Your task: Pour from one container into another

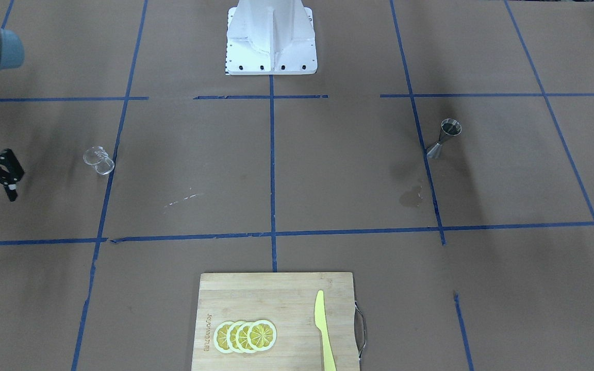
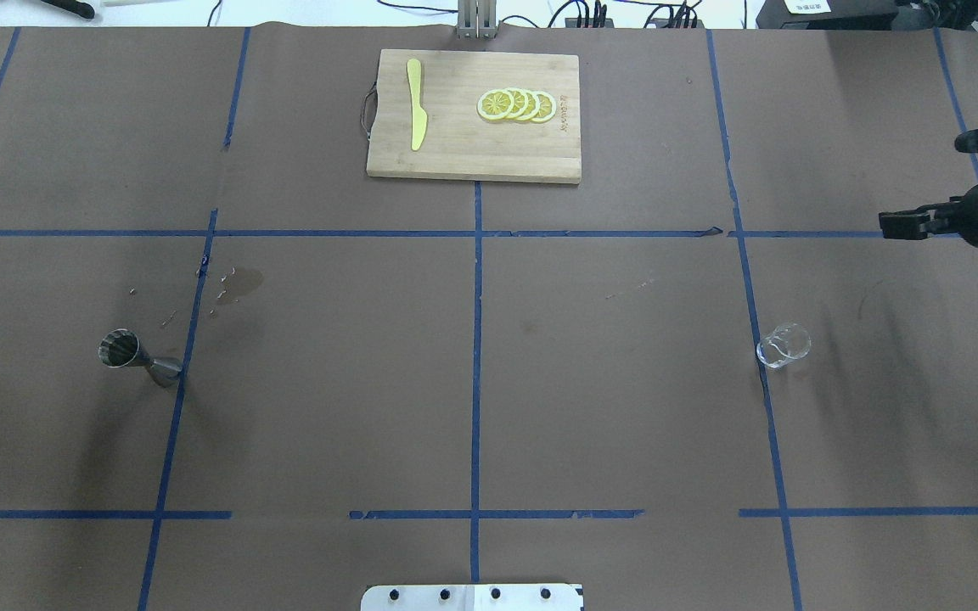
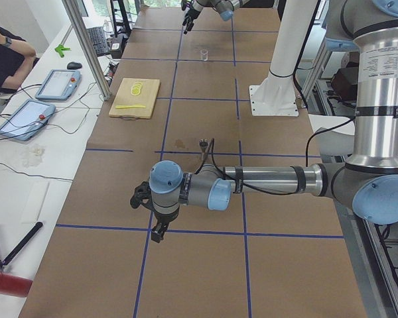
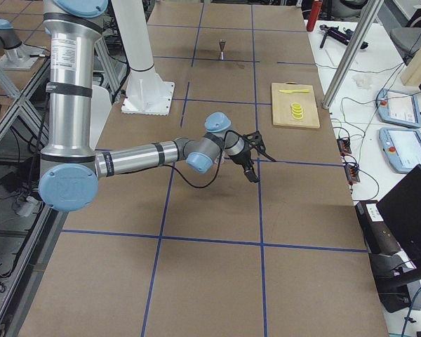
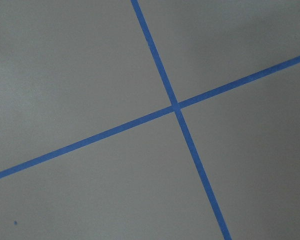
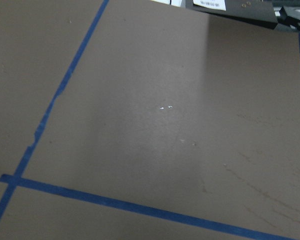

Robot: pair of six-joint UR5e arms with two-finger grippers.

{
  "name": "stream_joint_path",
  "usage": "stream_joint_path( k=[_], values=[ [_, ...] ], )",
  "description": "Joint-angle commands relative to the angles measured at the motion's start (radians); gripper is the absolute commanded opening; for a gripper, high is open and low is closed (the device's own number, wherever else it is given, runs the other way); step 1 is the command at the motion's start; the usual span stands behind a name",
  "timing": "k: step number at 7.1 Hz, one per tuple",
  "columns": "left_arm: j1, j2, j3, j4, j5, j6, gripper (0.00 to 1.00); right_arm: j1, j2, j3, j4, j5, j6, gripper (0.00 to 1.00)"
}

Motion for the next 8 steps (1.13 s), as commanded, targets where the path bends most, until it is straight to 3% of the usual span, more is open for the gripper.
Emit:
stream_joint_path(
  k=[1, 2, 3, 5, 8],
  values=[
    [0.000, 0.000, 0.000, 0.000, 0.000, 0.000, 1.00, 0.277, 0.001, 0.000, -0.275, 0.307, -0.409, 1.00],
    [0.000, 0.000, 0.002, 0.000, 0.000, 0.000, 1.00, 0.348, 0.006, 0.004, -0.433, 0.364, -0.579, 1.00],
    [0.000, 0.000, 0.002, 0.000, 0.000, 0.000, 1.00, 0.416, -0.003, 0.003, -0.539, 0.425, -0.614, 1.00],
    [0.000, 0.000, -0.010, 0.012, 0.000, 0.000, 1.00, 0.424, -0.100, -0.013, -0.558, 0.446, -0.604, 1.00],
    [0.002, -0.006, 0.010, 0.015, 0.003, 0.000, 1.00, 0.484, -0.114, -0.047, -0.583, 0.478, -0.607, 1.00]
  ],
)
